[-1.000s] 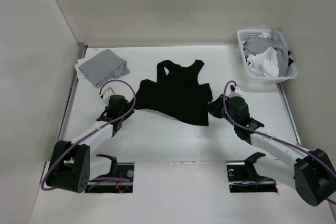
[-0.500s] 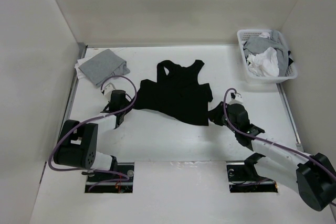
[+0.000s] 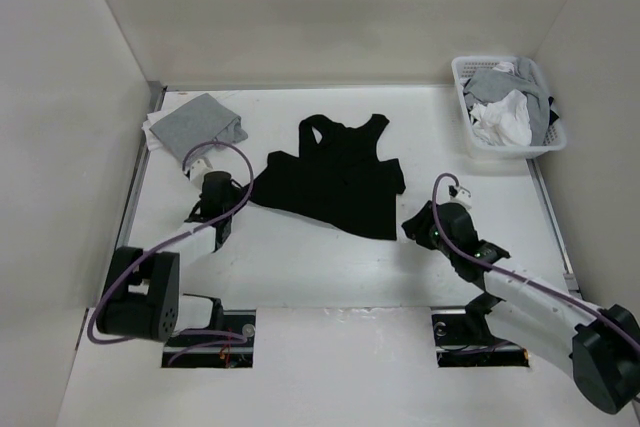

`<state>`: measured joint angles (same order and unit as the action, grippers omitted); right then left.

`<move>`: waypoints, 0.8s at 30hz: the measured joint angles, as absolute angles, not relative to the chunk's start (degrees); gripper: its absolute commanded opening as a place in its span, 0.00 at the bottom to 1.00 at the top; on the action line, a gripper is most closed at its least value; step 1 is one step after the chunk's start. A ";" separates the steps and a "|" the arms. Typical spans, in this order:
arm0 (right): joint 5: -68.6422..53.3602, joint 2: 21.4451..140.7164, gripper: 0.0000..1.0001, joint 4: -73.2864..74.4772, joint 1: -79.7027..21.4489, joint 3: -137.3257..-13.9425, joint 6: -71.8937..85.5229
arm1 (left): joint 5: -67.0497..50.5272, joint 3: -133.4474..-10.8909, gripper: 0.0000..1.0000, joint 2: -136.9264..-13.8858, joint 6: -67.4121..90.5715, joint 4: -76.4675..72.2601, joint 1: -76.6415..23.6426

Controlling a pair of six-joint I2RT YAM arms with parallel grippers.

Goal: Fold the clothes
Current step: Flatten the tank top out

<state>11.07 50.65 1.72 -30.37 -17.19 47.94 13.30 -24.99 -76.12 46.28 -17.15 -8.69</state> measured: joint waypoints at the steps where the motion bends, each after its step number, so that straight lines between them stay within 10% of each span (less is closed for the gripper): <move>1: 11.53 51.07 0.43 2.68 -30.37 -17.21 48.38 | 13.30 -24.38 0.02 -74.35 46.35 -17.32 -8.78; 12: 11.68 62.76 0.41 3.51 -33.15 -20.08 51.31 | 9.93 -20.25 0.02 -69.65 47.81 -18.31 -8.62; 24: 7.49 69.10 0.08 -1.58 -32.75 -21.61 53.41 | 6.76 -20.21 0.02 -70.61 49.12 -20.10 -8.27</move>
